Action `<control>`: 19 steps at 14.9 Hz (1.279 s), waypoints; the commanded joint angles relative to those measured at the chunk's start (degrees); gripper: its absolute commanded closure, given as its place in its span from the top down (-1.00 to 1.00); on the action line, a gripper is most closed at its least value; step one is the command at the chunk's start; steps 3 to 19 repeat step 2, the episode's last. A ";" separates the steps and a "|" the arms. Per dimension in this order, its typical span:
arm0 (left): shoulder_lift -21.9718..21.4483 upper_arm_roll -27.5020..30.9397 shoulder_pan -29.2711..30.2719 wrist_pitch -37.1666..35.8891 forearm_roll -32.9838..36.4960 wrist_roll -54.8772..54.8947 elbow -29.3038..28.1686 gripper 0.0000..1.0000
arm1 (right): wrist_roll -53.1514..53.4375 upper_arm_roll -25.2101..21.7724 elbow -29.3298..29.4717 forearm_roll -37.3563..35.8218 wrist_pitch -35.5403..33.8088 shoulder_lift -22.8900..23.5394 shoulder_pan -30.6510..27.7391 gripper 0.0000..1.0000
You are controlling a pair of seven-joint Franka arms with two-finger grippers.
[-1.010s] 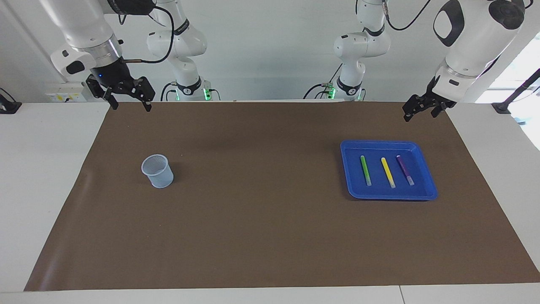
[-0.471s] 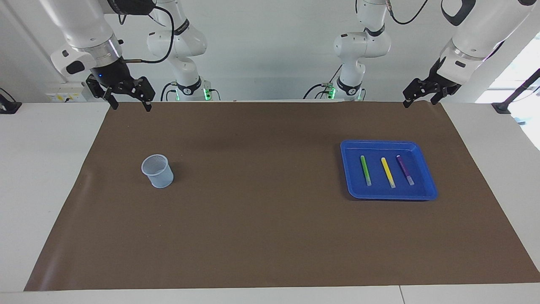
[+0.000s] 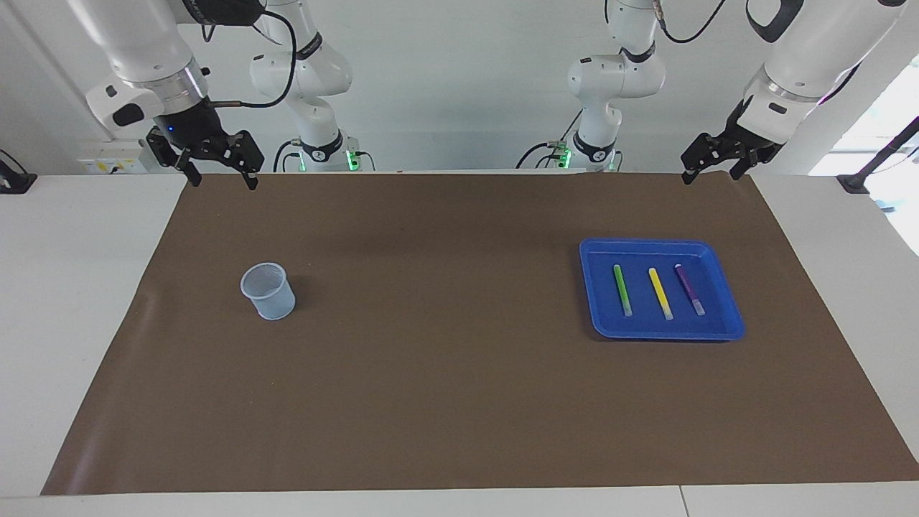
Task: Right arm passes pens to left for tray arrangement
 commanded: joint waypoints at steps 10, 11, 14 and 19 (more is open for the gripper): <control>-0.21 -0.16 1.09 -0.91 -0.53 0.50 0.56 1.00 | -1.38 -0.09 -0.86 1.18 -0.53 -0.90 -0.47 1.00; -0.21 -0.16 1.09 -0.91 -0.53 0.50 0.56 1.00 | -1.38 -0.09 -0.86 1.18 -0.53 -0.90 -0.47 1.00; -0.21 -0.16 1.09 -0.91 -0.53 0.50 0.56 1.00 | -1.38 -0.09 -0.86 1.18 -0.53 -0.90 -0.47 1.00; -0.21 -0.16 1.09 -0.91 -0.53 0.50 0.56 1.00 | -1.38 -0.09 -0.86 1.18 -0.53 -0.90 -0.47 1.00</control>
